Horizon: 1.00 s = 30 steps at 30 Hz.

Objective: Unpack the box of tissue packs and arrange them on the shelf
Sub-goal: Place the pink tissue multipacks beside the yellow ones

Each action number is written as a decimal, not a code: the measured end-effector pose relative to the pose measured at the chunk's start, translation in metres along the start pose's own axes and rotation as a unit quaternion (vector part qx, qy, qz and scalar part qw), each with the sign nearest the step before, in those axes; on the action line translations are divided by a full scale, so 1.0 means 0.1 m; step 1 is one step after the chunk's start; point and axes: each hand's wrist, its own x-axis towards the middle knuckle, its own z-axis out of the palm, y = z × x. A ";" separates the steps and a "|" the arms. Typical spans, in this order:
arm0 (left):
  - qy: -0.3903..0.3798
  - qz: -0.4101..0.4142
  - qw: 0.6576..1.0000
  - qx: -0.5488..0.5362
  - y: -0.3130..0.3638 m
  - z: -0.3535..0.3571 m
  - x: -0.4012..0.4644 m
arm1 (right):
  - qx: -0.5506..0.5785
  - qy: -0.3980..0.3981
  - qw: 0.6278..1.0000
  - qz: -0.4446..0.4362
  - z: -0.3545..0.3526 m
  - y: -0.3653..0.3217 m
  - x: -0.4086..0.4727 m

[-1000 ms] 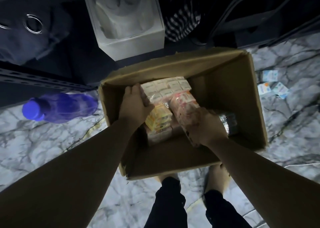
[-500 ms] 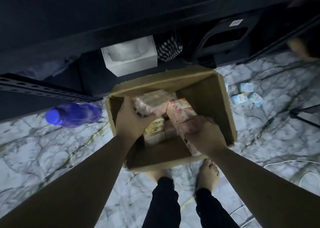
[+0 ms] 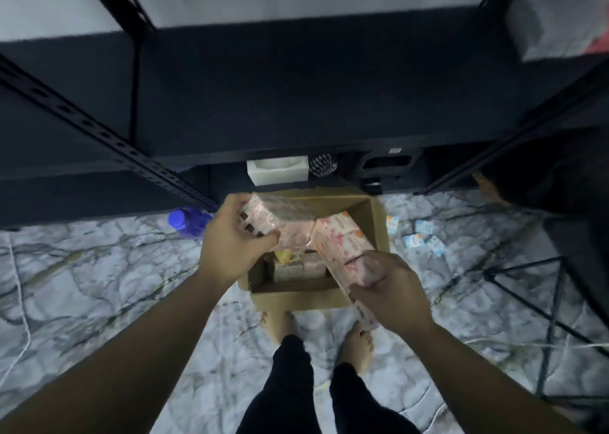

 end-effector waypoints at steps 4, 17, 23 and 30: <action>0.046 0.042 0.998 -0.030 0.54 -0.29 -0.39 | 0.000 0.005 0.998 -0.056 -0.49 -0.32 -0.28; 0.188 0.200 0.962 -0.003 2.18 -1.11 -1.01 | 0.067 0.136 0.952 -0.267 -1.77 -1.00 -0.77; 0.161 0.260 0.951 -0.037 2.83 -1.41 -1.04 | 0.091 0.186 0.922 -0.328 -2.25 -1.39 -0.85; 0.136 0.316 0.939 -0.002 3.72 -1.69 -0.79 | 0.099 0.237 0.887 -0.383 -2.78 -2.06 -0.61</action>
